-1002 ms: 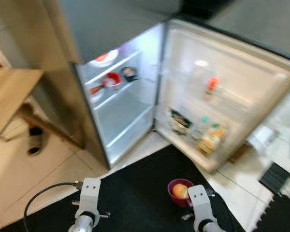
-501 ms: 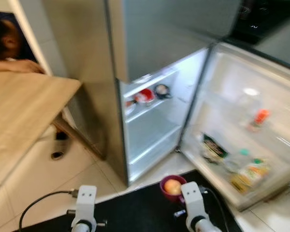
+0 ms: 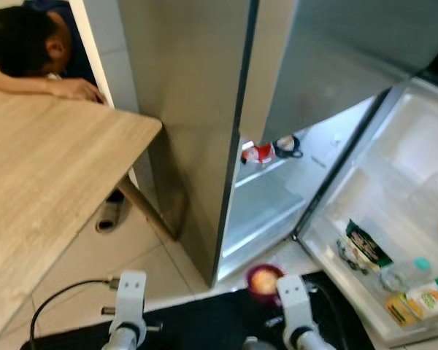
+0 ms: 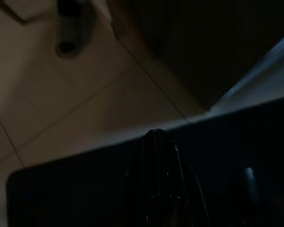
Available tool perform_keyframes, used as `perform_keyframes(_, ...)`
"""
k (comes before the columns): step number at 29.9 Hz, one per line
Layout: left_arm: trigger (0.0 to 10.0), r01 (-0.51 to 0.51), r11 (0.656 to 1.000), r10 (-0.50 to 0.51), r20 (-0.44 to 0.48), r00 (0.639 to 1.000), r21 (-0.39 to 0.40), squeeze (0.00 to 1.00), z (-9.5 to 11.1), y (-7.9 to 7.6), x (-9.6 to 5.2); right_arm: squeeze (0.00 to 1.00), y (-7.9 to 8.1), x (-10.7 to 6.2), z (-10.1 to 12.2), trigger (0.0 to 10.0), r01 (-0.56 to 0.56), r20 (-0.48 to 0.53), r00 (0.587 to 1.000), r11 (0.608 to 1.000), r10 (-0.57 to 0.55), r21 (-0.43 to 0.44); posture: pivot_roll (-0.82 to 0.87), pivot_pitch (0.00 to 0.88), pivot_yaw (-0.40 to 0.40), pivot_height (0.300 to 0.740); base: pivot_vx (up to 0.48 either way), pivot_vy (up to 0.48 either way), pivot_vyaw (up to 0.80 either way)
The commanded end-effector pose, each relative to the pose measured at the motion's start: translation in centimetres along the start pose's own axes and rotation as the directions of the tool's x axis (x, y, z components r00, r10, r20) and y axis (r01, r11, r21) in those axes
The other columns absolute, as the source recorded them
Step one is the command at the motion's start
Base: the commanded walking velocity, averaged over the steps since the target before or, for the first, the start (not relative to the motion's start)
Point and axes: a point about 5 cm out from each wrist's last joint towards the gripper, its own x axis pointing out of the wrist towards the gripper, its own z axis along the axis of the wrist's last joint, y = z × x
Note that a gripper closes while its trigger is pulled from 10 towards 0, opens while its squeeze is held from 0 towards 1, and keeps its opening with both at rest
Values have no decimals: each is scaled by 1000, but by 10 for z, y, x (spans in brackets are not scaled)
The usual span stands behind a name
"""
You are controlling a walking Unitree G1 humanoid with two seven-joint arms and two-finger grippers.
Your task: Restocking fridge
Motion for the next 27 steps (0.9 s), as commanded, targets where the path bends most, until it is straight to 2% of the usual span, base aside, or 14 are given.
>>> perform_keyframes(1, 10000, -10, 1000, 10, -25, 1000, 4, 0, -8, 1, -4, 0, -7, -1, 1, 10000, 23, 14, 1000, 1000, -23, -6, -142, 127, 27, 731, 0, 0, 0)
perform_keyframes(12, 10000, -53, 998, 53, -13, 999, -25, 0, -7, 6, -4, 0, -8, -2, 0, 10000, 28, 18, 999, 1000, -28, -4, -141, 137, 27, 731, 0, 0, 0)
perform_keyframes(16, 10000, -65, 997, 64, -15, 998, -36, 0, -7, 9, -4, 0, -6, -2, 1, 10000, 10, 23, 1000, 999, -9, -31, -141, 139, 25, 731, 0, 0, 0)
perform_keyframes(18, 10000, -65, 997, 64, -17, 998, -36, 0, -7, 9, -4, 0, -5, -1, 1, 10000, 0, 24, 1000, 999, 1, -41, -140, 140, 25, 731, 0, -259, 0)
perform_keyframes(24, 10000, -61, 997, 60, -19, 998, -37, 0, -7, 8, -3, 0, -6, -1, 3, 10000, 5, 28, 1000, 999, -4, -37, -141, 141, 22, 731, 0, -331, 773)
perform_keyframes(27, 10000, -62, 997, 61, -20, 998, -38, 0, -6, 8, -3, 0, -8, -1, 3, 10000, 25, 27, 999, 1000, -24, -15, -141, 141, 21, 731, 0, -346, 0)
